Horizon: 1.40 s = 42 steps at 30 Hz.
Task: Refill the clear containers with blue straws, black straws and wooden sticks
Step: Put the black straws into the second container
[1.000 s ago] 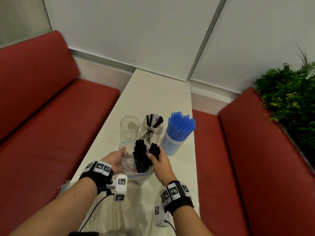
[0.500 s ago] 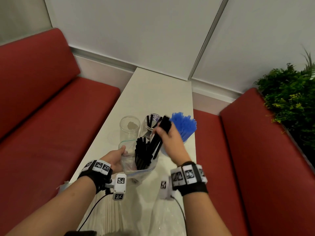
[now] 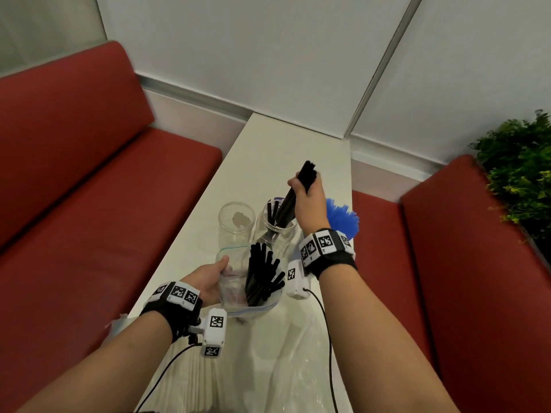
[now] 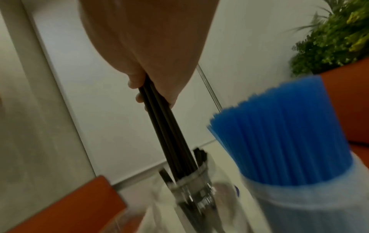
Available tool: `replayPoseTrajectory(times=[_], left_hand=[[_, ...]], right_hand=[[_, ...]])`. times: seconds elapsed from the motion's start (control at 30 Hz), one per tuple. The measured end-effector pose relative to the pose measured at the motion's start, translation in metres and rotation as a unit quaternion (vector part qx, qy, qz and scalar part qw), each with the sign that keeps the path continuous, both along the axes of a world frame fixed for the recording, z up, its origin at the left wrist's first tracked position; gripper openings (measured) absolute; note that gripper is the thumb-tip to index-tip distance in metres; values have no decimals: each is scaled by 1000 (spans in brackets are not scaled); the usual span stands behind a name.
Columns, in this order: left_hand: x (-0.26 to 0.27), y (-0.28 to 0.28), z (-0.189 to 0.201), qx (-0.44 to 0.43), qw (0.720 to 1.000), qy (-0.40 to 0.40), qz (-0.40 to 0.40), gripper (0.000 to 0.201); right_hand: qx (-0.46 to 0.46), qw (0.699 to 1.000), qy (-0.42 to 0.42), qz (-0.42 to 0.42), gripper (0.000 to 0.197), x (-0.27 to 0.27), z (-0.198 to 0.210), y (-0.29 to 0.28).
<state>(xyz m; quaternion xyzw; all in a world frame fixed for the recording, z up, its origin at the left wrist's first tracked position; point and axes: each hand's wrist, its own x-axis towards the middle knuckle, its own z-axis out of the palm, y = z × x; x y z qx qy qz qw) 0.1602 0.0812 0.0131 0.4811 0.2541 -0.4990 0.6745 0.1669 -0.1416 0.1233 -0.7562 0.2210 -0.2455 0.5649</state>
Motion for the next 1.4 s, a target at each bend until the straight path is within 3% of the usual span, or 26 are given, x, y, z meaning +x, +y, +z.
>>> replayPoseTrajectory(times=[0.17,0.3,0.37,0.43,0.5,0.6,0.63,0.67,0.77,0.87,1.0,1.13,1.27,1.4], left_hand=[[0,-3,1,3,1000,1,-11,44],[0,-4,1,-7,1000,3,-19,43],[0,-6,1,-11,1000,2,-22,44],[0,-6,-1,-5,1000,-2,-22,44],[1,-6,-3,-1,1000,-4,-22,44],[1,-3,-5,-1,1000,-5,-18,44],[1,-1,-4,-3,1000,-6,-18,44],[0,0,-3,-6,1000,-5,-21,44],[-1,1,-2,-21,999,-1,-33,40],[-2,1,1,-30,999,1,-44,34],[-3,3,0,-16,1000,5,-20,36],[-6,2,-1,0,1000,13,8,40],[-11,-2,0,9,999,17,26,42],[-16,-8,2,8,999,5,31,39]], right_hand=[[1,996,83,9,22,-5,-51,-3],[12,997,70,-2,32,-7,-49,-2],[-33,998,45,-14,34,-2,-41,0],[-134,990,45,-5,38,3,-38,4],[-250,959,117,55,45,3,-46,8],[-352,874,293,159,54,-9,-70,14],[-343,875,295,172,54,-13,-73,15],[-323,895,256,168,52,-16,-72,15],[-238,963,79,97,47,-28,-56,15],[-86,993,16,81,45,-46,-41,15],[40,992,40,117,52,-80,-51,16],[62,990,62,113,48,-111,-78,19],[94,972,114,183,61,-136,-100,30],[73,963,142,217,54,-149,-118,48]])
